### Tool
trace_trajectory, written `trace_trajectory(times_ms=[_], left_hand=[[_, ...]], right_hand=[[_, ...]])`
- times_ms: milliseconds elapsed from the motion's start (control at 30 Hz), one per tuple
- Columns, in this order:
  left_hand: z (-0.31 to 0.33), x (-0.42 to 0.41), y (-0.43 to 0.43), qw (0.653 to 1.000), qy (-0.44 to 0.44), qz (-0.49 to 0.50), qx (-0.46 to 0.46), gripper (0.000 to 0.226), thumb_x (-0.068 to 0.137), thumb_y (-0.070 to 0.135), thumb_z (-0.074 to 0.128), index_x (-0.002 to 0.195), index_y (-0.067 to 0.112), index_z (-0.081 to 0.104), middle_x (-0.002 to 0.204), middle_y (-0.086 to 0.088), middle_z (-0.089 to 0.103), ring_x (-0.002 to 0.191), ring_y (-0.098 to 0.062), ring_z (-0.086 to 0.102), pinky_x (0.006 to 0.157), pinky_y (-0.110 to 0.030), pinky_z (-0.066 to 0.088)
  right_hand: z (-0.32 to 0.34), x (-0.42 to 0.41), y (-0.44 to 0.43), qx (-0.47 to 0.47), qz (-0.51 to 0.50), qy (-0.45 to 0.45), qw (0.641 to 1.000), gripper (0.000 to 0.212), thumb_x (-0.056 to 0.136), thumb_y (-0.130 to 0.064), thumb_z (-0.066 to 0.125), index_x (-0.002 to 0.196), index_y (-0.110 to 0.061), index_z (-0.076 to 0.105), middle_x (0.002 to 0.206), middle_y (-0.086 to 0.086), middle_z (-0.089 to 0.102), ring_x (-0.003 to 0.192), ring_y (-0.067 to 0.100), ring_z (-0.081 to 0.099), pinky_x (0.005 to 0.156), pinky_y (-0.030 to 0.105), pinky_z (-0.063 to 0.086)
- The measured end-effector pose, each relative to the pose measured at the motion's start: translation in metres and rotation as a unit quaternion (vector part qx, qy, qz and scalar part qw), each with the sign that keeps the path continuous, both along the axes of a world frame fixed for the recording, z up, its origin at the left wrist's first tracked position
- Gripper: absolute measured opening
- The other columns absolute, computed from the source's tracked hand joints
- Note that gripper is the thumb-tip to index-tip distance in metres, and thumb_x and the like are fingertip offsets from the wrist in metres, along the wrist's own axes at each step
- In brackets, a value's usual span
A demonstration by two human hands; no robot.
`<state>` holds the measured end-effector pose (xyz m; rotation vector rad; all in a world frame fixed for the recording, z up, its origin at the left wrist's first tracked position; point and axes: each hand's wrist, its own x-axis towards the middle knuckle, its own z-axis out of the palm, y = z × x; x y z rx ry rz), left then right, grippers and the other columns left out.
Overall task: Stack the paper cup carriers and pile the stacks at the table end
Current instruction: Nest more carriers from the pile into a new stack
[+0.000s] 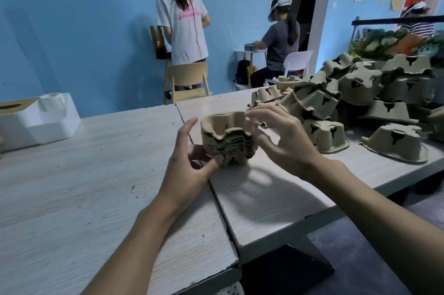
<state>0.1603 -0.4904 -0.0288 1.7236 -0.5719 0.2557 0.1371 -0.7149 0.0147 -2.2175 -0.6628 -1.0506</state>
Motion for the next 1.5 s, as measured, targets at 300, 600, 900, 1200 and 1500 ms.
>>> trace_trajectory(times_ms=[300, 600, 900, 1200, 1500], left_hand=[[0.001, -0.001, 0.001, 1.000, -0.004, 0.008, 0.016, 0.065, 0.083, 0.019, 0.081, 0.135, 0.041, 0.050, 0.092, 0.001, 0.075, 0.087, -0.017, 0.070, 0.081, -0.034, 0.056], [-0.001, 0.001, 0.000, 1.000, -0.011, 0.016, 0.021, 0.065, 0.083, 0.021, 0.081, 0.134, 0.045, 0.049, 0.091, 0.003, 0.074, 0.083, -0.012, 0.068, 0.079, -0.034, 0.055], [-0.001, 0.001, 0.000, 0.999, -0.016, 0.021, 0.031, 0.065, 0.083, 0.022, 0.080, 0.136, 0.043, 0.048, 0.091, 0.001, 0.074, 0.083, -0.013, 0.068, 0.081, -0.038, 0.056], [0.001, -0.001, 0.000, 0.999, -0.014, 0.019, 0.031, 0.065, 0.083, 0.020, 0.080, 0.136, 0.040, 0.048, 0.090, 0.001, 0.074, 0.082, -0.011, 0.068, 0.078, -0.027, 0.053], [0.001, -0.001, 0.001, 0.999, -0.015, 0.024, 0.039, 0.067, 0.083, 0.020, 0.080, 0.138, 0.037, 0.047, 0.088, 0.000, 0.073, 0.081, -0.010, 0.068, 0.079, -0.028, 0.053]], right_hand=[[-0.006, 0.020, -0.075, 0.013, -0.351, 0.029, 0.936, 0.023, 0.082, -0.022, 0.071, 0.102, -0.014, 0.064, 0.102, 0.008, 0.061, 0.095, 0.030, 0.056, 0.084, 0.044, 0.043], [0.002, 0.036, -0.097, -0.013, -0.394, 0.075, 0.916, 0.008, 0.084, -0.013, 0.070, 0.092, -0.009, 0.069, 0.096, 0.012, 0.061, 0.096, 0.035, 0.054, 0.083, 0.040, 0.038], [0.008, 0.037, -0.101, -0.070, -0.359, -0.016, 0.931, 0.009, 0.088, -0.003, 0.059, 0.080, -0.001, 0.063, 0.090, 0.012, 0.058, 0.074, 0.036, 0.056, 0.056, 0.036, 0.045], [0.030, 0.019, -0.092, -0.008, -0.272, -0.199, 0.941, 0.007, 0.092, 0.004, 0.057, 0.087, 0.005, 0.062, 0.092, 0.021, 0.056, 0.081, 0.027, 0.056, 0.073, 0.029, 0.049], [0.035, 0.003, -0.048, 0.232, -0.243, -0.093, 0.937, 0.005, 0.091, -0.012, 0.062, 0.089, -0.008, 0.060, 0.080, 0.005, 0.062, 0.076, 0.018, 0.061, 0.068, 0.024, 0.051]])
